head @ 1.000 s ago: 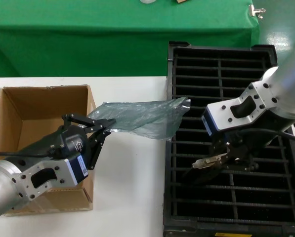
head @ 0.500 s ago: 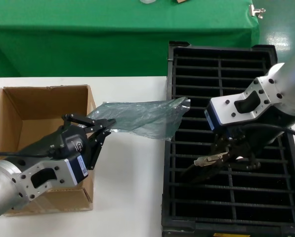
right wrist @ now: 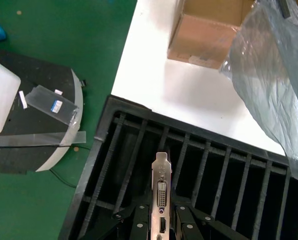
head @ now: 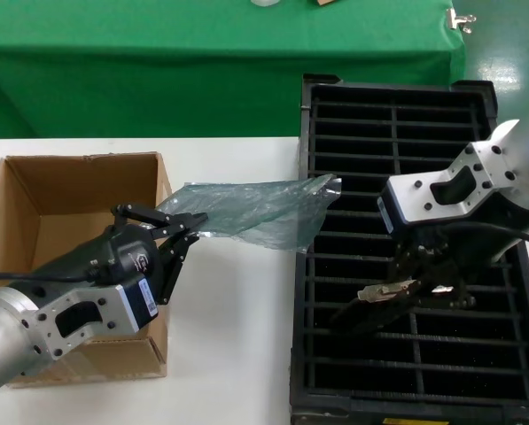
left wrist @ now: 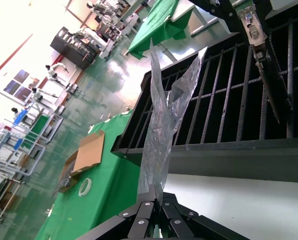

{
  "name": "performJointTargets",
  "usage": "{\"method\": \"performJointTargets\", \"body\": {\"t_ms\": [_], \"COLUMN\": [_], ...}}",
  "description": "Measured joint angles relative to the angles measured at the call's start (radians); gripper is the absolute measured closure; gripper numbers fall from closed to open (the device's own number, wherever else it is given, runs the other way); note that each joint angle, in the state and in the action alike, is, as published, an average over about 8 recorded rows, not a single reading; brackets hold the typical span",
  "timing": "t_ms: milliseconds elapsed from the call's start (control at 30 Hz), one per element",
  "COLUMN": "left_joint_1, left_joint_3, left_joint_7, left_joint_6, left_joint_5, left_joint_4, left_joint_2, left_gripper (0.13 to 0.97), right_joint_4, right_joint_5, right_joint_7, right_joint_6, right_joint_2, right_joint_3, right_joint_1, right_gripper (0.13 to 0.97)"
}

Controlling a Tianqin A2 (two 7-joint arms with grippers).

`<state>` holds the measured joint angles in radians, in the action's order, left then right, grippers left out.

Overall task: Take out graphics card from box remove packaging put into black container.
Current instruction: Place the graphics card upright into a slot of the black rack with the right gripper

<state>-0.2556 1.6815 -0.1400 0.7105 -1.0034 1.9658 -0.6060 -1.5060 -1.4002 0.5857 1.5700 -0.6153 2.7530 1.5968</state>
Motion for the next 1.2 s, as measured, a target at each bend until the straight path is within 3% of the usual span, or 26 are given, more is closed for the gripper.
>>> {"method": "performJointTargets", "body": {"t_ms": [1200], "left_joint_1": [0.000], "left_joint_3": [0.000], "left_joint_7": [0.000], "left_joint_6": [0.000], "left_joint_5": [0.000], "left_joint_4": [0.000], "left_joint_2": [0.000], "left_gripper": [0.958], "right_joint_4": [0.152], "right_joint_5": [0.068], "right_joint_7": [-0.095], "right_joint_6": [0.000], "right_joint_2": [0.070], "right_joint_3": [0.000], "right_joint_1": [-0.018], "right_gripper": [0.906]}}
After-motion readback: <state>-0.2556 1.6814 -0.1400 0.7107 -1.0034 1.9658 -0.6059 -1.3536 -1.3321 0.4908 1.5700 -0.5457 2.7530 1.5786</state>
